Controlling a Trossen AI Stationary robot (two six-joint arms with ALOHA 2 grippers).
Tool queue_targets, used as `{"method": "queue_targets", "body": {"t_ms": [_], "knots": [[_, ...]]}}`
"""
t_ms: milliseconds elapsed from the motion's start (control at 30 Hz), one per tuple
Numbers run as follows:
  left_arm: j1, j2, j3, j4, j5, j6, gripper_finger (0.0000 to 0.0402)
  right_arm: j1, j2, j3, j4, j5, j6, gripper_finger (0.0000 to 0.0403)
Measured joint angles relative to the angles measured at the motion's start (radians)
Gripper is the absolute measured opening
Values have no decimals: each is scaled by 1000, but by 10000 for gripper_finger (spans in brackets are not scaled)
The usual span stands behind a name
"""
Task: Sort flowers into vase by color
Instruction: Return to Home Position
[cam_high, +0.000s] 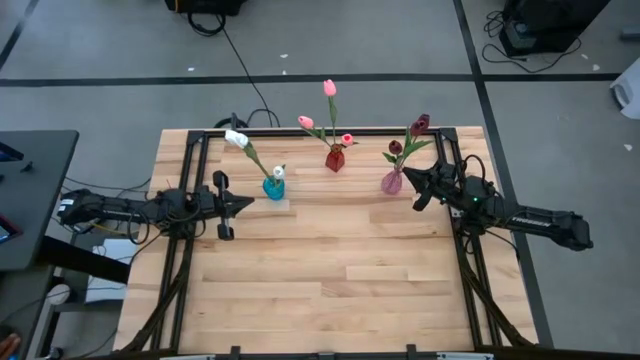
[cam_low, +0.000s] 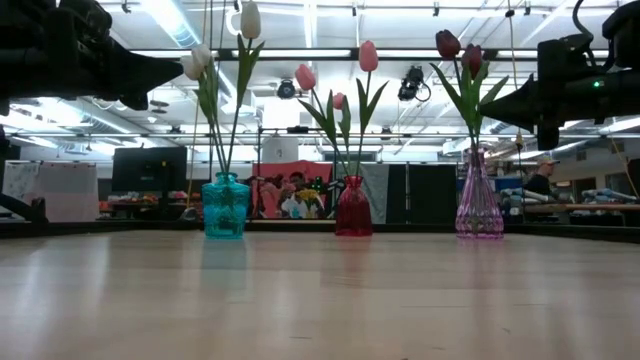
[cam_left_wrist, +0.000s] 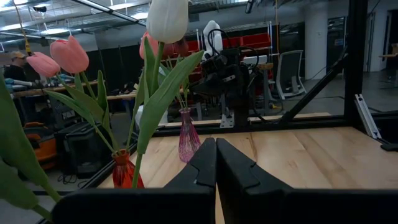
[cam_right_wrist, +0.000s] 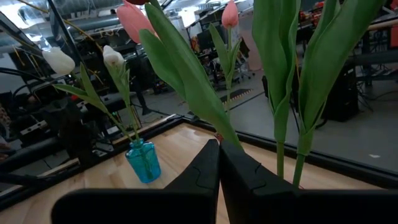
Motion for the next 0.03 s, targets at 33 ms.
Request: {"method": "queue_targets", "body": {"t_ms": [33], "knots": [[0, 0, 0, 0, 0, 0, 7, 0, 0, 0, 0, 0, 0, 22]]}}
